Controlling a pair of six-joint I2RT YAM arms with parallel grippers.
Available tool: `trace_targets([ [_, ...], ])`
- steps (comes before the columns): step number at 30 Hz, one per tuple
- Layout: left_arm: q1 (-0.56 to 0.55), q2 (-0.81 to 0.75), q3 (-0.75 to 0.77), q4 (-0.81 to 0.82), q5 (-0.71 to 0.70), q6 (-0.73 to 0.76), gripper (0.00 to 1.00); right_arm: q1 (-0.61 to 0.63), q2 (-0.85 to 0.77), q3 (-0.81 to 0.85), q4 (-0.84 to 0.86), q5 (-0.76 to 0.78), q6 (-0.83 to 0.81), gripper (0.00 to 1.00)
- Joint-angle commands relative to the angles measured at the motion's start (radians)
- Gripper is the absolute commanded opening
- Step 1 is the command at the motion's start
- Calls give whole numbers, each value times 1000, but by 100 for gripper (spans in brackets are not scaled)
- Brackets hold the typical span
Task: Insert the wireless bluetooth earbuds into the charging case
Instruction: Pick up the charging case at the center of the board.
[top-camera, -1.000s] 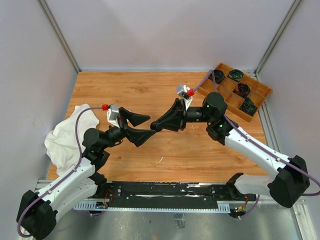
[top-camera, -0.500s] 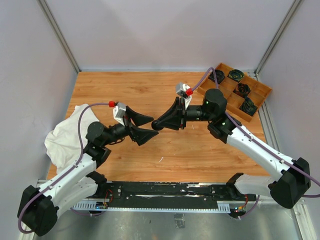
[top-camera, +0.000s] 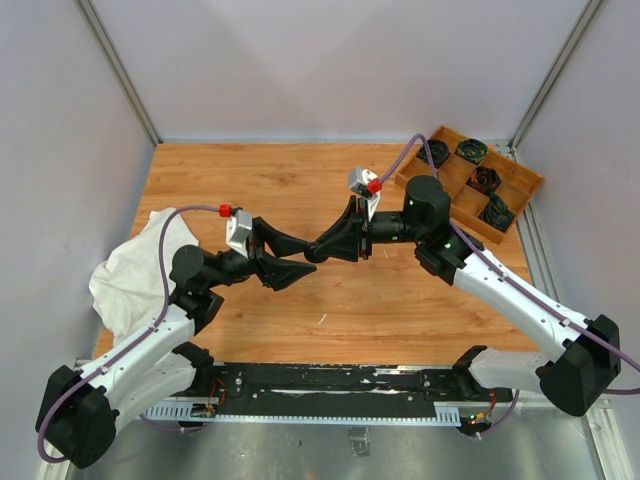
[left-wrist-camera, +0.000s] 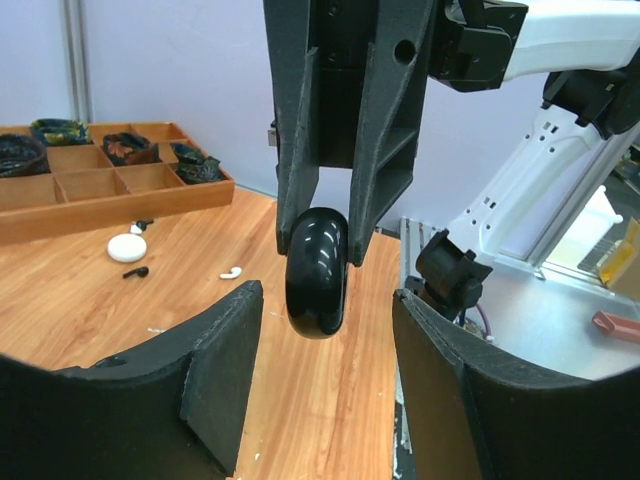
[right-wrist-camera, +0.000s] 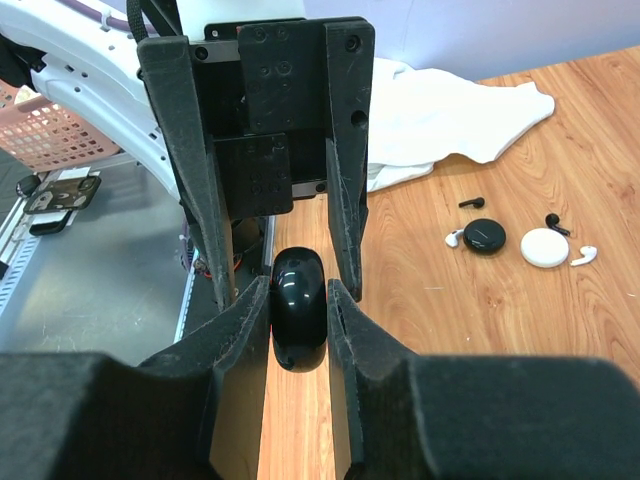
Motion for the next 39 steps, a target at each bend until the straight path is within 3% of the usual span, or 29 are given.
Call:
trace_targets([
  [1, -12, 11, 4, 56, 24, 14, 59, 19, 8, 45, -1, -2, -24, 9],
  [7, -22, 38, 4, 81, 29, 13, 57, 32, 14, 54, -9, 1, -31, 9],
  [17, -34, 49, 1, 83, 32, 15, 38, 46, 14, 67, -36, 6, -55, 10],
  [24, -35, 52, -2, 83, 27, 20, 2, 55, 12, 63, -46, 20, -76, 13],
  [35, -53, 20, -25, 84, 64, 134, 0, 75, -11, 68, -140, 83, -190, 42],
  [39, -64, 2, -40, 84, 77, 185, 0, 76, -16, 70, -157, 93, -216, 45],
])
